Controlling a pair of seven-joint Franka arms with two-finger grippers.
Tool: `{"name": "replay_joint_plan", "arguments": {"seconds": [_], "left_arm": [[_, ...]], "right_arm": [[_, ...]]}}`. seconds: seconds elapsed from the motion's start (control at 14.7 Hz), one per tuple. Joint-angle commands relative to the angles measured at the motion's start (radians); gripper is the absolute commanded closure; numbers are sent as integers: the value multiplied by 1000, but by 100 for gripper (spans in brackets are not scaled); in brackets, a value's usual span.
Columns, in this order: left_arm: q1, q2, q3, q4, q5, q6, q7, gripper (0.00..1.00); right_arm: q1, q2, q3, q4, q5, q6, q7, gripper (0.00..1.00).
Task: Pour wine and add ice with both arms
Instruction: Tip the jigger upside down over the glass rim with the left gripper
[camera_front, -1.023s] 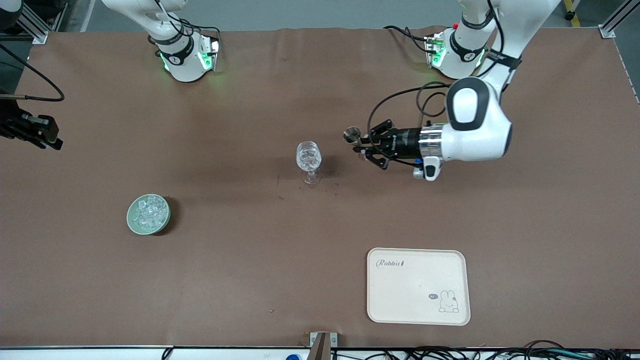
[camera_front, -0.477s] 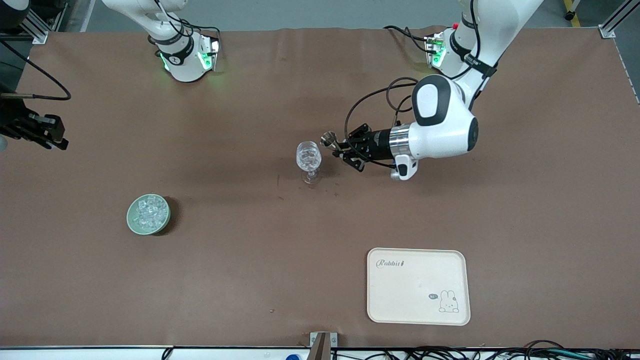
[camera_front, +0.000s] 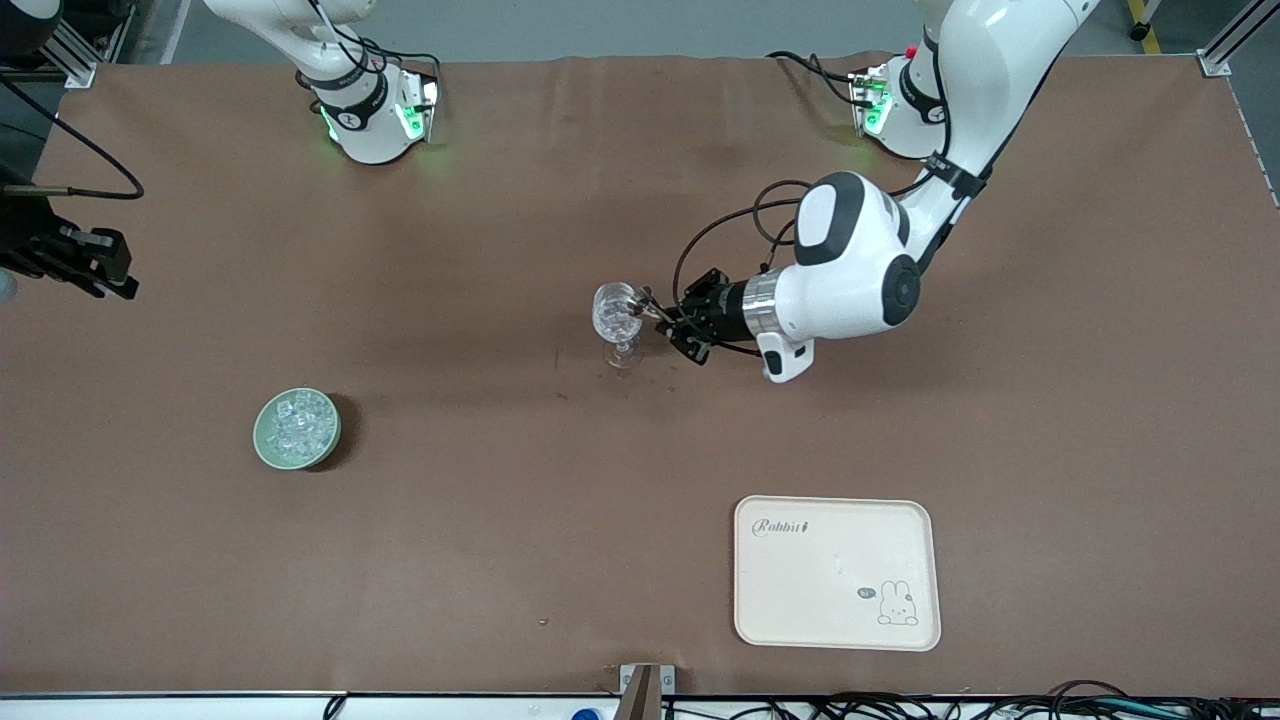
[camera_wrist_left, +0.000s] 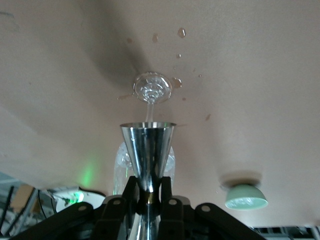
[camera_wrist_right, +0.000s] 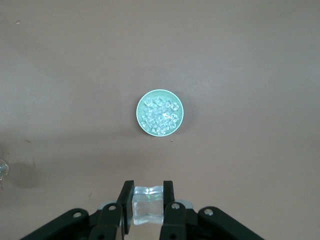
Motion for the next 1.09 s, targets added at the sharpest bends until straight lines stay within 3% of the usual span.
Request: {"name": "replay_joint_plan", "arguments": {"seconds": [0.0, 0.75, 1.02], "left_arm": [[-5, 18, -40, 32, 125, 5, -85, 100], [-6, 15, -91, 46, 415, -21, -272, 99], [-5, 6, -103, 46, 460, -27, -304, 99]], "right_arm": [[-4, -32, 5, -31, 2, 4, -9, 99], [-2, -32, 7, -31, 2, 2, -6, 99], [-2, -32, 7, -31, 2, 2, -6, 99]]}}
